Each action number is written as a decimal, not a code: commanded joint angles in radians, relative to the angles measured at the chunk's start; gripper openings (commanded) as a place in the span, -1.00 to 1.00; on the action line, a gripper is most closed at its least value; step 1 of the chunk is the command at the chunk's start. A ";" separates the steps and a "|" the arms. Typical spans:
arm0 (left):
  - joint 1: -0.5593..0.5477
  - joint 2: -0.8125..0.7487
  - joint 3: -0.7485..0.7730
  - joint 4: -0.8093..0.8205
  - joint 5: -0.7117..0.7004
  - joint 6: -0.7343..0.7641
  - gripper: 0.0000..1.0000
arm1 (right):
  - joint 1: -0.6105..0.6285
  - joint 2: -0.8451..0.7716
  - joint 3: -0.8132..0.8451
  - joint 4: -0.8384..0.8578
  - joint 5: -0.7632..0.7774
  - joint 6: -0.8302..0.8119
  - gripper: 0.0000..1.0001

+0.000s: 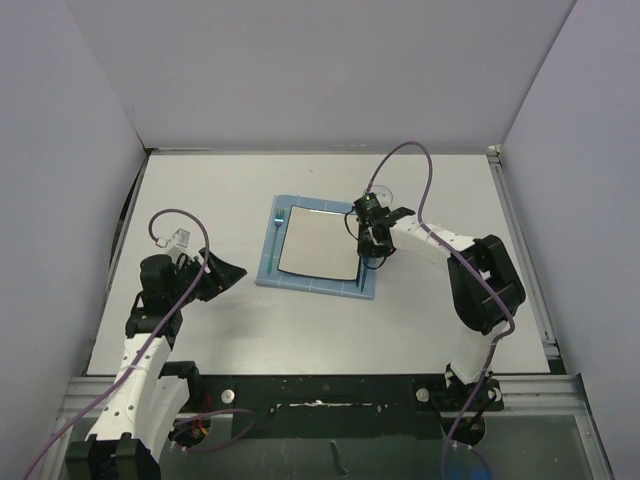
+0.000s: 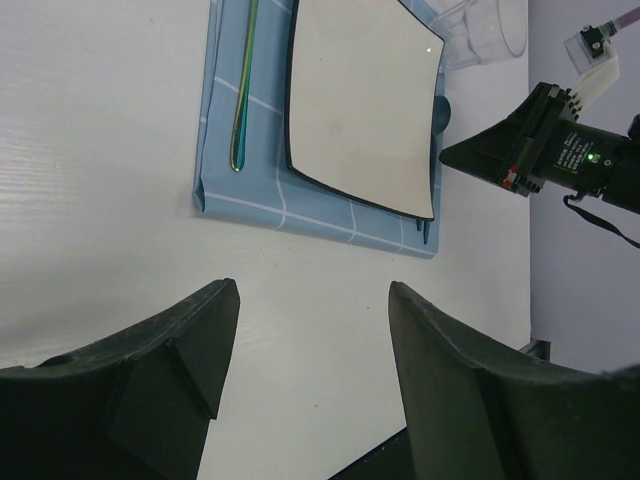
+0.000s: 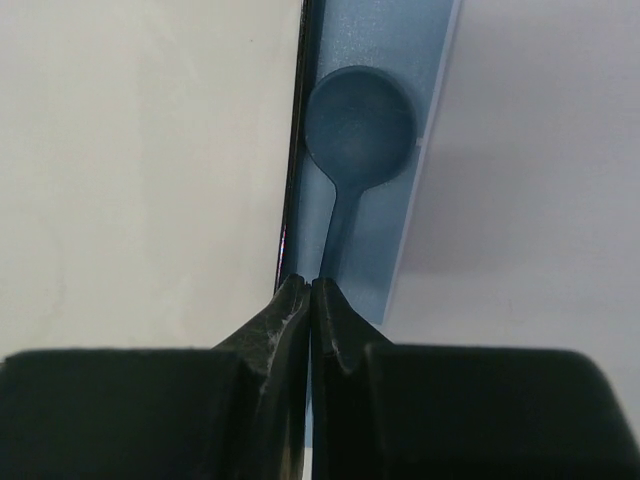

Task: Set the dinner table for one person
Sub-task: Adjust the knife on the napkin.

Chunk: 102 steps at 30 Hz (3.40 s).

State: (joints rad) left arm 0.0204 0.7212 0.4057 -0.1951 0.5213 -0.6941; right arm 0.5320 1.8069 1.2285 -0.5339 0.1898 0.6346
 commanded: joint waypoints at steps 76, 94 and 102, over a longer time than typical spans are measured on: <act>0.003 0.063 0.036 0.024 -0.011 0.054 0.19 | -0.030 0.211 0.222 0.031 -0.067 0.011 -1.00; 0.003 0.053 0.027 0.020 -0.005 0.057 0.19 | -0.008 0.206 0.228 0.010 -0.047 0.017 -1.00; 0.003 0.051 0.028 0.015 0.000 0.053 0.19 | -0.009 0.153 0.201 -0.012 -0.017 0.005 -1.00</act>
State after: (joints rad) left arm 0.0204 0.7830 0.4122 -0.2279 0.5125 -0.6571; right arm 0.5034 2.0087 1.4197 -0.5430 0.1749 0.6353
